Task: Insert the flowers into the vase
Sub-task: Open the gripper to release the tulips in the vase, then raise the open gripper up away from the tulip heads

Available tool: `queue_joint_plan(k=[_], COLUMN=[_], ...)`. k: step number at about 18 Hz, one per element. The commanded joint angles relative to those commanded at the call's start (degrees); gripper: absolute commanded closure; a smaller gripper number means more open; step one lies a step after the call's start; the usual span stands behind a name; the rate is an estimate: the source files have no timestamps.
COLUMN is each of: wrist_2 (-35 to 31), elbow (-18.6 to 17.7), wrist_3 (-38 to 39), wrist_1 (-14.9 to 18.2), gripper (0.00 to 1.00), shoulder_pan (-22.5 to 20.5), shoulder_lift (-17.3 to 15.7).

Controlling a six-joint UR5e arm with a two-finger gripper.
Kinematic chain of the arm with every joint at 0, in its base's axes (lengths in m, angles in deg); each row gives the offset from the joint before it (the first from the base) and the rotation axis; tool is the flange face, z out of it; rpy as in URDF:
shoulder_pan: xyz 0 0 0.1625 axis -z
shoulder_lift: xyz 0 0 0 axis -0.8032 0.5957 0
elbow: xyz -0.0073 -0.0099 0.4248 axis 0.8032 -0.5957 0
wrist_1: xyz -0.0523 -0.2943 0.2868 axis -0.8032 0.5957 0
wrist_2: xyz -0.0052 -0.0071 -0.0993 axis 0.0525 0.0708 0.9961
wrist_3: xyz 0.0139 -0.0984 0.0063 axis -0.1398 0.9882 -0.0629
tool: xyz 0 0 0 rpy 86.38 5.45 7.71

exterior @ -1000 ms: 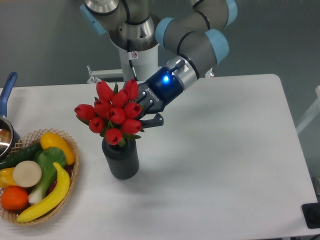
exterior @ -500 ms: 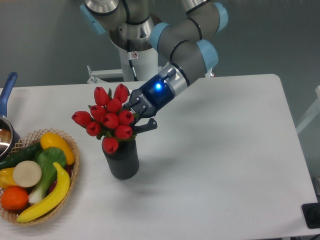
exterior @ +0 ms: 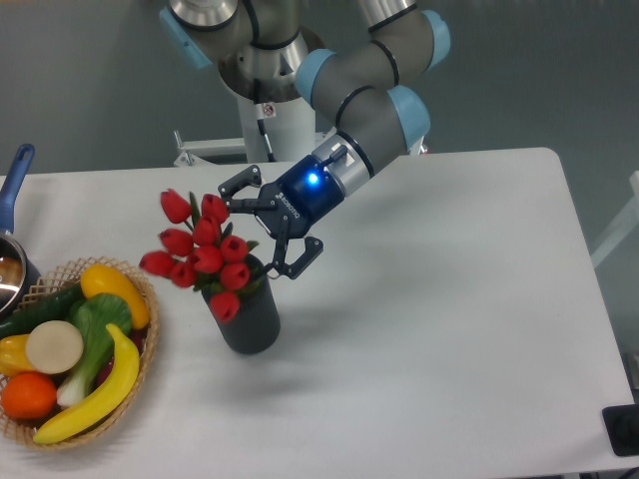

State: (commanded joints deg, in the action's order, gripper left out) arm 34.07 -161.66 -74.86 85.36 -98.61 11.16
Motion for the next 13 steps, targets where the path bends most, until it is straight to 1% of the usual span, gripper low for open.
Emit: queue_joint_plan(k=[3, 4, 6, 7, 11, 13], wrist_2=[-0.3, -1.7, -7.3, -8.9, -9.4, -9.4], elbow=[-0.8, -0.9, -1.2, -1.6, -2.8, -3.3], wrist_3=[0.4, 0.4, 0.5, 0.4, -0.1, 0.0], wrist_1=[0.1, 0.1, 0.1, 0.1, 0.1, 0.1], gripper=[0.0, 0.0, 0.0, 0.0, 0.0, 0.0], shoulder_pan=[-1.1, -1.5, -1.8, -1.9, -2.8, -2.8], shoulder_lift=[-2.0, -2.3, -2.9, -2.9, -3.2, -4.1])
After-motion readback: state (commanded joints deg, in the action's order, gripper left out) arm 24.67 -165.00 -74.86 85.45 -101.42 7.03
